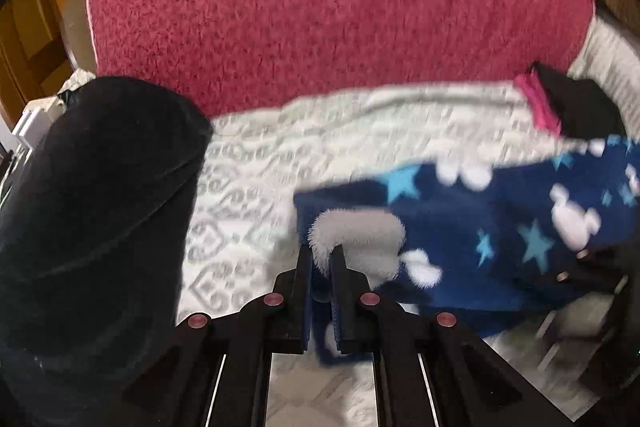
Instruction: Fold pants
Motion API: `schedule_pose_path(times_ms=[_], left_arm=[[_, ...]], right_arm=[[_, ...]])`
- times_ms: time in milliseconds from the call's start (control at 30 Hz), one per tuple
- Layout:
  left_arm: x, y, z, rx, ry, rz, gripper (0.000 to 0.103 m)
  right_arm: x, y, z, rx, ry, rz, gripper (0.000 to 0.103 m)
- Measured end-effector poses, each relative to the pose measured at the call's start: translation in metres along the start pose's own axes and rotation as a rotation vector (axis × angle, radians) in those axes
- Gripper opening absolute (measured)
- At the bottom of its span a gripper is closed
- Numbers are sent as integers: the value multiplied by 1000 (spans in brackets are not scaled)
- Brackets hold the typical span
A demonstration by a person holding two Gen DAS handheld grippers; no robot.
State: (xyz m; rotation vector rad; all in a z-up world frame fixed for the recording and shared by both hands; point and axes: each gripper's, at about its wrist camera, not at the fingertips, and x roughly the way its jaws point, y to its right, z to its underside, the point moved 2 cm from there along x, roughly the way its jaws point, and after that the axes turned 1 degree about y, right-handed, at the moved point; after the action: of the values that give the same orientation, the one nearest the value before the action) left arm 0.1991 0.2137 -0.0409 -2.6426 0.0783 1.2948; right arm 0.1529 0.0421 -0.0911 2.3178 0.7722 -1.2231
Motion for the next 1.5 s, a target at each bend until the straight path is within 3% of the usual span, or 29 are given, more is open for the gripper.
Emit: schedule_pose_path(times_ms=[33, 167, 367, 433, 533, 567, 600, 633, 667, 733, 833, 1067, 1233, 1300, 1333, 1500], left_arm=[[9, -2, 11, -7, -34, -11, 7], [37, -7, 51, -68, -118, 21, 10], [30, -12, 64, -106, -96, 44, 14], [26, -18, 62, -132, -92, 19, 14], [28, -29, 67, -203, -129, -48, 17], [27, -31, 72, -246, -148, -48, 22], [25, -29, 78, -288, -161, -26, 26], [22, -28, 84, -316, -164, 11, 36], [19, -23, 89, -344, -164, 64, 47], [17, -13, 97, -384, -169, 151, 54], [27, 0, 100, -455, -217, 250, 55], [49, -8, 87, -672, -207, 266, 60], [61, -21, 82, -827, -212, 256, 59], [62, -23, 81, -854, -208, 229, 45], [63, -23, 81, -854, -213, 212, 29], [57, -19, 81, -870, -183, 223, 15]], right_arm=[[0, 2, 0, -1, -3, 12, 7], [-3, 15, 5, 57, 5, -84, 7], [-8, 10, 13, 9, 2, -107, 7], [-10, 12, 13, 18, 7, -120, 7], [-12, 16, 14, 50, -3, -156, 13], [-11, 18, 15, 59, -10, -175, 21], [-12, 18, 18, 65, -16, -181, 28], [-14, 18, 22, 69, -21, -171, 46], [-20, 19, 29, 72, -19, -149, 57], [-33, 20, 44, 67, 8, -131, 58], [-51, 29, 68, 59, 5, -93, 58], [-107, 74, 132, 245, 21, -1, 62], [-137, 118, 197, 557, 24, 42, 62], [-145, 135, 226, 706, 33, 8, 62], [-146, 141, 238, 763, 38, -13, 62], [-141, 171, 268, 1039, 88, -132, 63]])
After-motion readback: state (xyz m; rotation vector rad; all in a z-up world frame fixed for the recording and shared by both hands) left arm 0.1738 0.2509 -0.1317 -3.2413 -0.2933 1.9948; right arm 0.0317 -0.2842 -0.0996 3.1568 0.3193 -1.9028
